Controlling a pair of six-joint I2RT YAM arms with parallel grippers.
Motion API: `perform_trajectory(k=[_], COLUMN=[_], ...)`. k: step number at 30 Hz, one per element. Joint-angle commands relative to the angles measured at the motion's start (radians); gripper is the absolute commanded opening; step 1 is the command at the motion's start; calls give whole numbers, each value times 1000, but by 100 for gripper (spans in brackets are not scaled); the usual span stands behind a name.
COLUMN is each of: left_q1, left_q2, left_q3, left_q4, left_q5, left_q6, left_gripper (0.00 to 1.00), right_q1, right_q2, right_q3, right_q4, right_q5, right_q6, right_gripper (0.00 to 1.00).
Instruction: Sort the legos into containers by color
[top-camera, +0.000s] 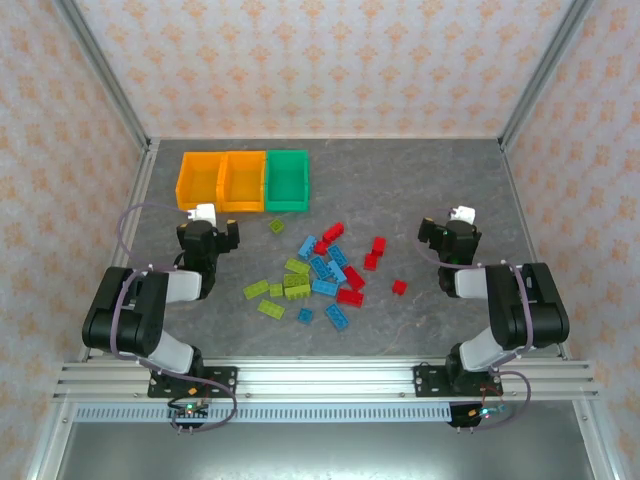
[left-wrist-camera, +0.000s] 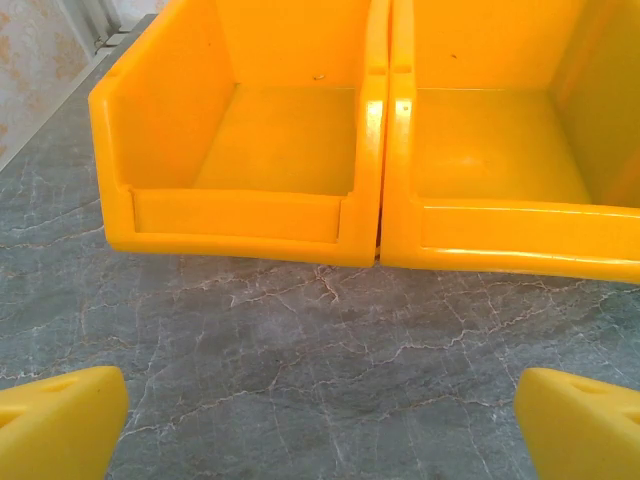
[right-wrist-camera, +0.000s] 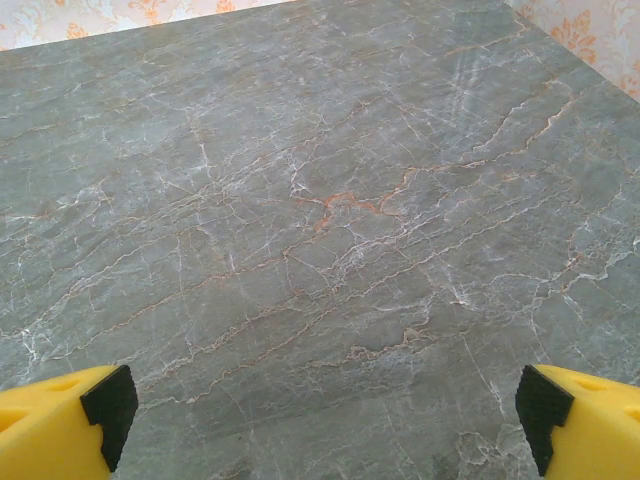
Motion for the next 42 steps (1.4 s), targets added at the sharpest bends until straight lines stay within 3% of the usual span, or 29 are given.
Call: perform_trajectory(k=[1,18,20,23,27,30,33,37,42], left_q1=[-5,-5,-4,-5,-27,-49,-78,-179,-350], left_q2=[-12,-13,-13,-13,-69,-209,-335,-387,-397], left_q3=[20,20,20,17,7,67,157,369,456], left_q4=[7,9,9,12,-8,-242,-519,-1027,-1303], left_q5=[-3,-3,-3,-4,-46,-98,-100,-119,-79], left_q6=[6,5,6,6,15,-14,-111,-321,-492], left_gripper=[100,100,100,100,100,100,100,100,100], right_q1=[-7,-8,-7,-3,0,25,118,301,536], right_q2=[-15,-17,-73,-269,-528,-592,-606,-561,-449], right_q3=[21,17,15,56,216,318,397,476,555], right_q4=[4,13,-24,-298,-894,-1167,-1343,-1484,-1544], right_q5=[-7,-5,-7,93,88,-99,-230,-320,-371], right_q6=[-10,-10,-12,97,391,467,471,475,487], right_gripper=[99,99,99,99,99,100,100,100,100])
